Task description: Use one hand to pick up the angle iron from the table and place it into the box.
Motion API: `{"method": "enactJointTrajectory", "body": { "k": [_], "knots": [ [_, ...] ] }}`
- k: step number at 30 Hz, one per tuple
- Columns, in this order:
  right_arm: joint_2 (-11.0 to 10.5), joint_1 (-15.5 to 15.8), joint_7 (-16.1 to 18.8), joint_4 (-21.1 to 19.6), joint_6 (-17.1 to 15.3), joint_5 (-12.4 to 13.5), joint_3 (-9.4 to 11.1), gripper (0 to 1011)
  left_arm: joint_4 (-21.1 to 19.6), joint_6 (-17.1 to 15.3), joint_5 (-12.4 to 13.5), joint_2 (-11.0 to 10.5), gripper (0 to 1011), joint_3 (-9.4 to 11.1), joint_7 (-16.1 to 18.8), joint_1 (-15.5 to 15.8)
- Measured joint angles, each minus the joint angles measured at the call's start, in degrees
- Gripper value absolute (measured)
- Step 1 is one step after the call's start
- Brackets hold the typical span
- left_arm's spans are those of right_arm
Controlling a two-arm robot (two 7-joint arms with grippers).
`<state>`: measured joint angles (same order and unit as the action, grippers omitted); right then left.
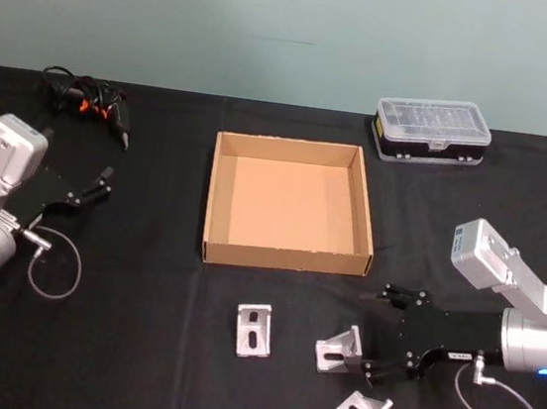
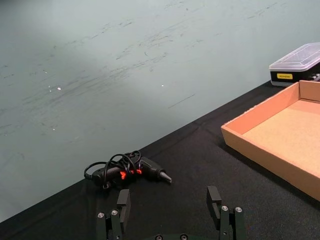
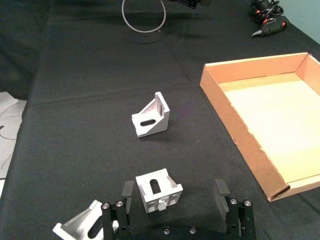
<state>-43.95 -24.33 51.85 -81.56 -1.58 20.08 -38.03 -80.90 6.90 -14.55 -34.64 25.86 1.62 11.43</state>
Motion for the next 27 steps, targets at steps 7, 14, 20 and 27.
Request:
{"method": "enactJointTrajectory", "body": {
  "k": [7,14,20,27],
  "knots": [
    [0.78,-0.92,1.17,1.71,-0.78,0.78,-0.67,1003,0.0,0.0,0.0,0.0,1000,0.0,0.0,0.0],
    [1.31,-1.6,1.48,2.92,-0.83,1.09,-1.25,1003,0.0,0.0,0.0,0.0,1000,0.0,0.0,0.0],
    [1.65,-1.82,1.5,3.47,-0.93,1.33,-1.38,1003,0.0,0.0,0.0,0.0,1000,0.0,0.0,0.0],
    [1.55,-1.76,1.49,3.33,-0.93,1.29,-1.34,956,0.0,0.0,0.0,0.0,1000,0.0,0.0,0.0]
  ]
}}
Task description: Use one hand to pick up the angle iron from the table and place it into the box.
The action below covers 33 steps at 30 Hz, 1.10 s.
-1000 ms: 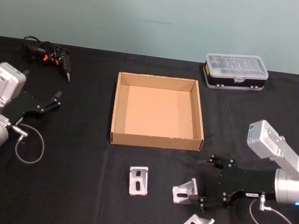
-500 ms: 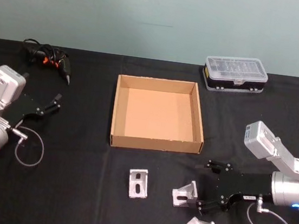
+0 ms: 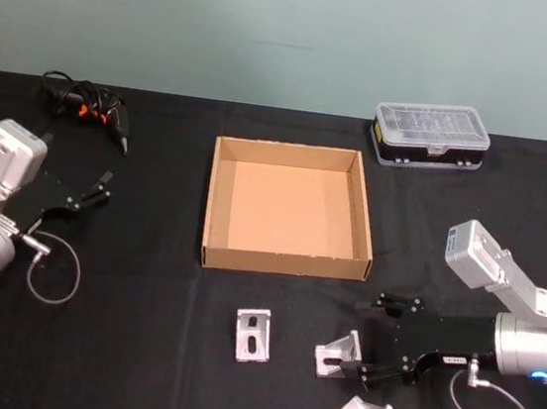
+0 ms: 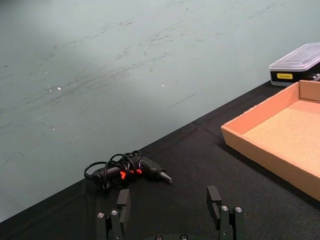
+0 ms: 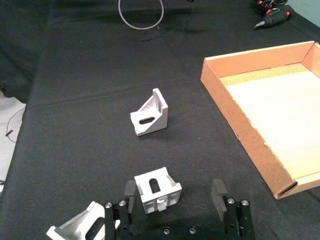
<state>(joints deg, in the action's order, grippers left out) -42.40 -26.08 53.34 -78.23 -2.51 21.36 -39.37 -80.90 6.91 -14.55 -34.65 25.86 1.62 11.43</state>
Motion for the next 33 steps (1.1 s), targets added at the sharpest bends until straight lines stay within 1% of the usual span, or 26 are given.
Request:
{"method": "enactJointTrajectory", "body": {
  "k": [1,3,4,5,7,10,11,14,15,18,24,33],
  "knots": [
    [-0.01,0.0,-0.01,-0.02,0.0,0.0,0.0,956,0.0,0.0,0.0,0.0,1000,0.0,0.0,0.0],
    [-0.03,0.01,-0.01,-0.06,0.0,-0.02,0.01,887,0.0,0.0,0.0,0.0,1000,0.0,0.0,0.0],
    [-0.04,0.02,-0.01,-0.08,0.0,-0.02,0.02,887,0.0,0.0,0.0,0.0,1000,0.0,0.0,0.0],
    [-0.05,0.02,-0.01,-0.09,0.0,-0.03,0.02,862,0.0,0.0,0.0,0.0,1000,0.0,0.0,0.0],
    [-0.05,0.03,-0.01,-0.11,0.01,-0.03,0.03,787,0.0,0.0,0.0,0.0,1000,0.0,0.0,0.0],
    [-0.06,0.04,-0.02,-0.14,0.01,-0.05,0.04,734,0.0,0.0,0.0,0.0,1000,0.0,0.0,0.0],
    [-0.07,0.05,-0.02,-0.15,0.02,-0.05,0.05,668,0.0,0.0,0.0,0.0,1000,0.0,0.0,0.0],
    [-0.08,0.06,-0.03,-0.16,0.03,-0.07,0.07,609,0.0,0.0,0.0,0.0,1000,0.0,0.0,0.0],
    [-0.09,0.07,-0.03,-0.17,0.04,-0.07,0.08,548,0.0,0.0,0.0,0.0,1000,0.0,0.0,0.0],
    [-0.1,0.08,-0.03,-0.19,0.05,-0.07,0.09,490,0.0,0.0,0.0,0.0,1000,0.0,0.0,0.0],
    [-0.13,0.08,-0.03,-0.24,0.08,-0.06,0.09,453,0.0,0.0,0.0,0.0,1000,0.0,0.0,0.0],
    [-0.14,0.08,-0.05,-0.25,0.08,-0.09,0.08,452,0.0,0.0,0.0,0.0,1000,0.0,0.0,0.0]
  ]
}}
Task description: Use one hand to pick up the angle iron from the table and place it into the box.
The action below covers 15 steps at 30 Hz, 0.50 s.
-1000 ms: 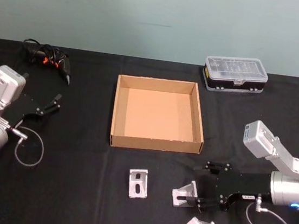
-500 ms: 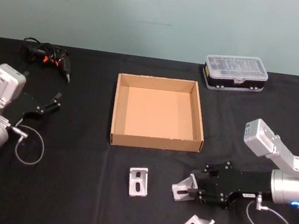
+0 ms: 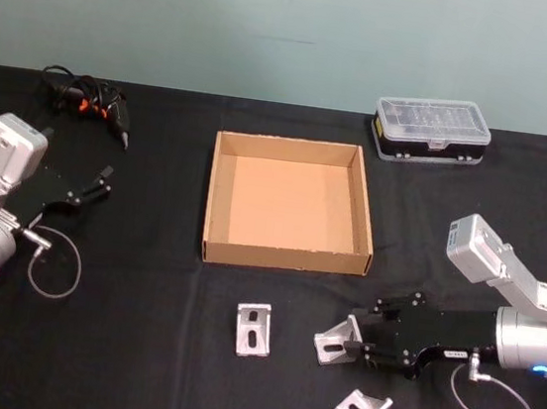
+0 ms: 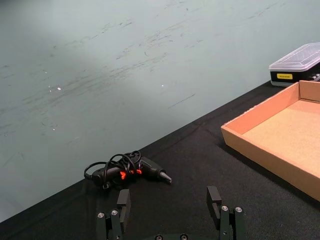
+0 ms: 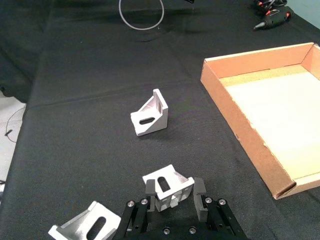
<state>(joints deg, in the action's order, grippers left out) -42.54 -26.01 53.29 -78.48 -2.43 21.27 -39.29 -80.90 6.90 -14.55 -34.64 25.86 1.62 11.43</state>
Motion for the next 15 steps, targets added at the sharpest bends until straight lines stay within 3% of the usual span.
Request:
{"method": "enactJointTrajectory", "body": {
  "k": [9,15],
  "knots": [
    [-0.71,0.45,-3.02,-2.75,-0.55,-0.36,1.07,452,0.0,0.0,0.0,0.0,1000,0.0,0.0,0.0],
    [0.13,-1.21,-4.87,-3.57,-1.51,-1.26,1.79,452,0.0,0.0,0.0,0.0,1000,0.0,0.0,0.0]
  ]
}}
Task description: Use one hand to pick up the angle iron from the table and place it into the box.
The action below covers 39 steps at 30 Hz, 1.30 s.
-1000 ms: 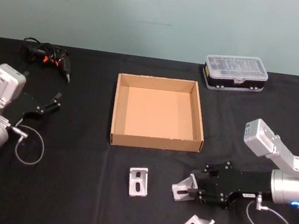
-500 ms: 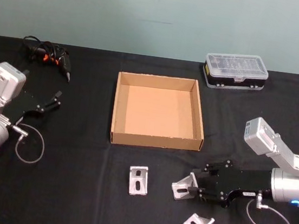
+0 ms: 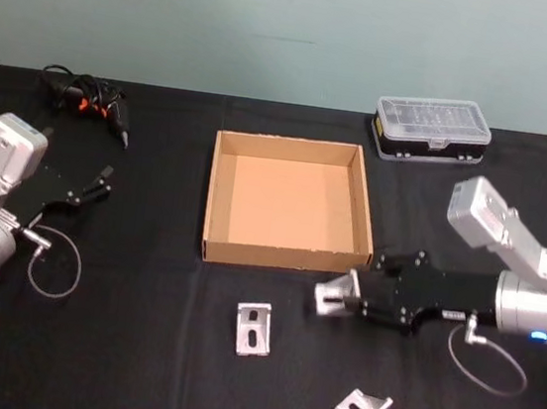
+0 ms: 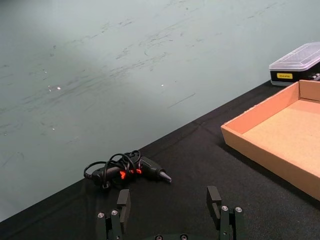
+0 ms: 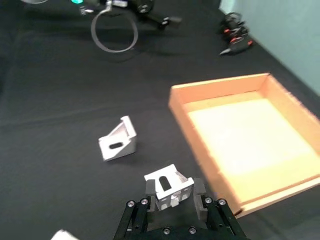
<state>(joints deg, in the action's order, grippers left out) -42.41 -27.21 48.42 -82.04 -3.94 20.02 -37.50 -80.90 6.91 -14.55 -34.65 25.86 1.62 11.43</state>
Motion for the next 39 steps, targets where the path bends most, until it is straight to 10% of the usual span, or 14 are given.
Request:
{"method": "enactJointTrajectory", "body": {
  "k": [20,39],
  "knots": [
    [12.58,-10.94,-5.63,21.41,8.68,-0.57,5.5,452,0.0,0.0,0.0,0.0,1000,0.0,0.0,0.0],
    [31.35,-32.41,6.42,69.9,22.64,-1.6,4.53,452,0.0,0.0,0.0,0.0,1000,0.0,0.0,0.0]
  ]
}}
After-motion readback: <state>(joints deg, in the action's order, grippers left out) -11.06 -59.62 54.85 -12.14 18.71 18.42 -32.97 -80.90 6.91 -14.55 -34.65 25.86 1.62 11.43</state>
